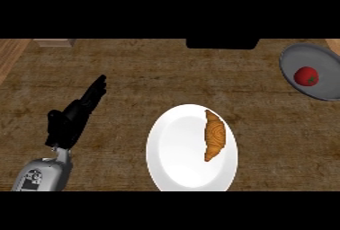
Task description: Pick the tomato from the plate and place it in the pan
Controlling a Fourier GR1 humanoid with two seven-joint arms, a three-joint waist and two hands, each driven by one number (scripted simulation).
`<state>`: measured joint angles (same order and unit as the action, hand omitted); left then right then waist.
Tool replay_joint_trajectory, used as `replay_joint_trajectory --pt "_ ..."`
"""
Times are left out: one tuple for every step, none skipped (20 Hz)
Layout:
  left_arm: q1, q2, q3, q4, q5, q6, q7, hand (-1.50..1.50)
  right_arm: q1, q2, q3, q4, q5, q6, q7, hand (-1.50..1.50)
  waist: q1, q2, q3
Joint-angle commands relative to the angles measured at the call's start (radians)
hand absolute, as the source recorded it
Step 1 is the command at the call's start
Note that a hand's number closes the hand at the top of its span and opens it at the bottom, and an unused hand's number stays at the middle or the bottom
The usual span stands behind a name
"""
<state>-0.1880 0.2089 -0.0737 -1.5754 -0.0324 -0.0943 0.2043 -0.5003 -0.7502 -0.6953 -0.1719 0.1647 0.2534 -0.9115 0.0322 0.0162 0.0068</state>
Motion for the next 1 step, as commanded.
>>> replay_joint_trajectory --pt "0.021 -0.011 -0.010 -0.009 -0.013 0.000 -0.018 0.00 0.020 0.030 -0.002 0.002 -0.011 0.010 -0.062 -1.50 -0.001 -0.003 -0.001"
